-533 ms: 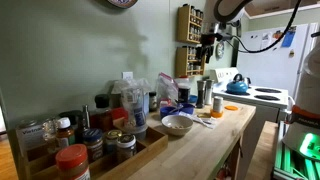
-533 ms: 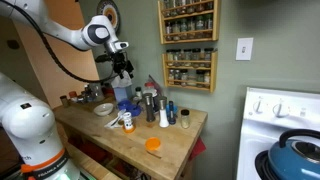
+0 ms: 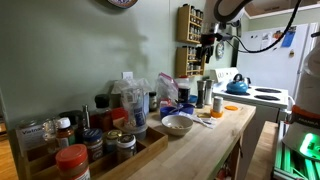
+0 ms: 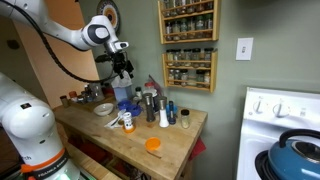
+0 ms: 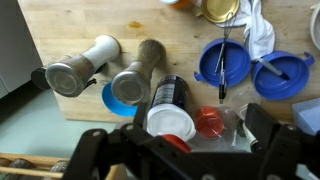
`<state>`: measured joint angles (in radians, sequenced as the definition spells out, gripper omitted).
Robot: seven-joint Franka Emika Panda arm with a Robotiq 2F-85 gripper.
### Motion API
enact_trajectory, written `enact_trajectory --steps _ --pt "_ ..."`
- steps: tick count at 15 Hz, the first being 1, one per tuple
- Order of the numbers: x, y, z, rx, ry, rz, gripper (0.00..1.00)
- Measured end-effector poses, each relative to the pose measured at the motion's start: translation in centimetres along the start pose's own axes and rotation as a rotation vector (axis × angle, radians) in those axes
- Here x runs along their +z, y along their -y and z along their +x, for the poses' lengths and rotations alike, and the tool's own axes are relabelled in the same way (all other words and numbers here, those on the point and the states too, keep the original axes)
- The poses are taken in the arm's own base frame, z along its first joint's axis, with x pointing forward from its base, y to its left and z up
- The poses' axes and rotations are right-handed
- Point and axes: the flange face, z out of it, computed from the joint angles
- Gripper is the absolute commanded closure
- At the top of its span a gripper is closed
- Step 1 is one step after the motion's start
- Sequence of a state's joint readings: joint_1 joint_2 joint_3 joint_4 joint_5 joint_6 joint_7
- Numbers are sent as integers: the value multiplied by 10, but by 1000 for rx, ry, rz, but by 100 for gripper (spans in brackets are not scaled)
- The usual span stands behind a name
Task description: Move the black pen to the blue mug on the left
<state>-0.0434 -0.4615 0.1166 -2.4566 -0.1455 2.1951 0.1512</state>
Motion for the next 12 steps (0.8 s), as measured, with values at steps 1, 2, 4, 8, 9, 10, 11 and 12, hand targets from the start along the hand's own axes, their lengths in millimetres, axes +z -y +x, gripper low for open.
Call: enact_trajectory --steps 1,2,4,8,9,10,11,12 --pt "0 0 0 0 0 0 0" --pt "0 0 0 0 0 0 0" --pt "0 0 0 -4 0 2 0" --pt "6 -1 -1 -63 -6 39 0" --pt "10 0 -2 -80 -7 54 0" --pt "15 2 -3 -96 -8 72 0" --pt "22 6 -5 -109 0 92 0" --pt "29 11 -7 -118 13 114 0"
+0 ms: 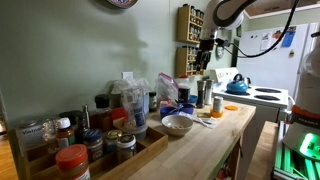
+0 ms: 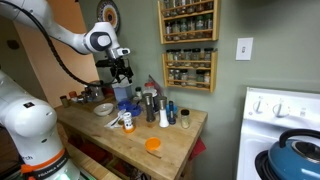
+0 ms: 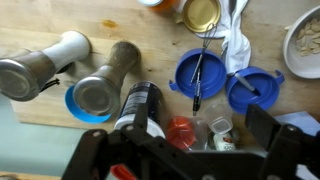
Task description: Move the black pen to the blue mug on the left
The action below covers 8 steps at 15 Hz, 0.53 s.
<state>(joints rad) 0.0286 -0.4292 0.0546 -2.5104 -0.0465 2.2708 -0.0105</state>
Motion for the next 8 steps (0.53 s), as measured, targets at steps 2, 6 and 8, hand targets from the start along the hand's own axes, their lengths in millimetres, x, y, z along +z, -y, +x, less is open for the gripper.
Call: enact_trajectory --steps 2,6,8 --pt "19 13 -2 -13 30 33 0" --pt "63 36 1 -43 32 61 0" --pt "90 41 5 -48 36 67 0"
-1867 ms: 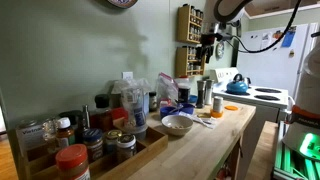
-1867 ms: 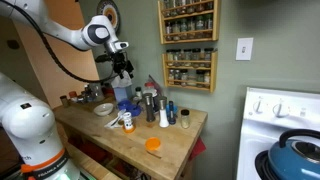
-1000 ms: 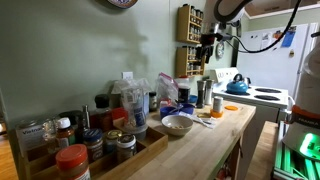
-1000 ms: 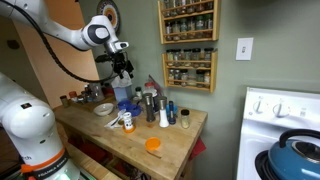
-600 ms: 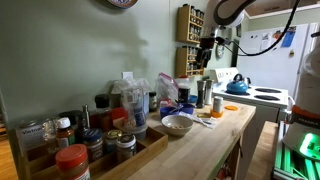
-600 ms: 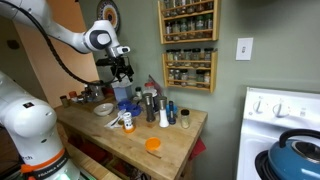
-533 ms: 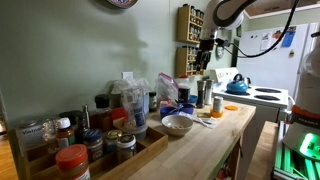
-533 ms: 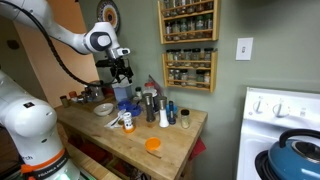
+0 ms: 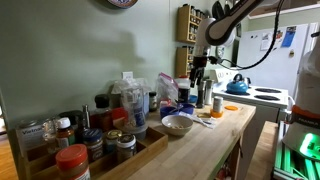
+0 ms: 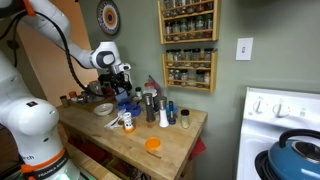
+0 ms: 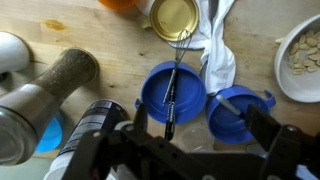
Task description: Move the black pen to the blue mug on the left
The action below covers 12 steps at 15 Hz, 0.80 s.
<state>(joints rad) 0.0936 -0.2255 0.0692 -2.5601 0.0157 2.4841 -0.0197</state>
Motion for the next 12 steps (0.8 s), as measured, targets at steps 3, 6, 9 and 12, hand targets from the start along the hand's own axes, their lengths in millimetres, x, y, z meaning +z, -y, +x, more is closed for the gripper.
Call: enact_trajectory --steps 3,6,9,12 --pt "24 0 4 3 32 11 0" --pt "16 0 7 3 15 10 0" --pt "17 2 9 27 9 34 0" --pt "33 9 18 81 -19 96 10"
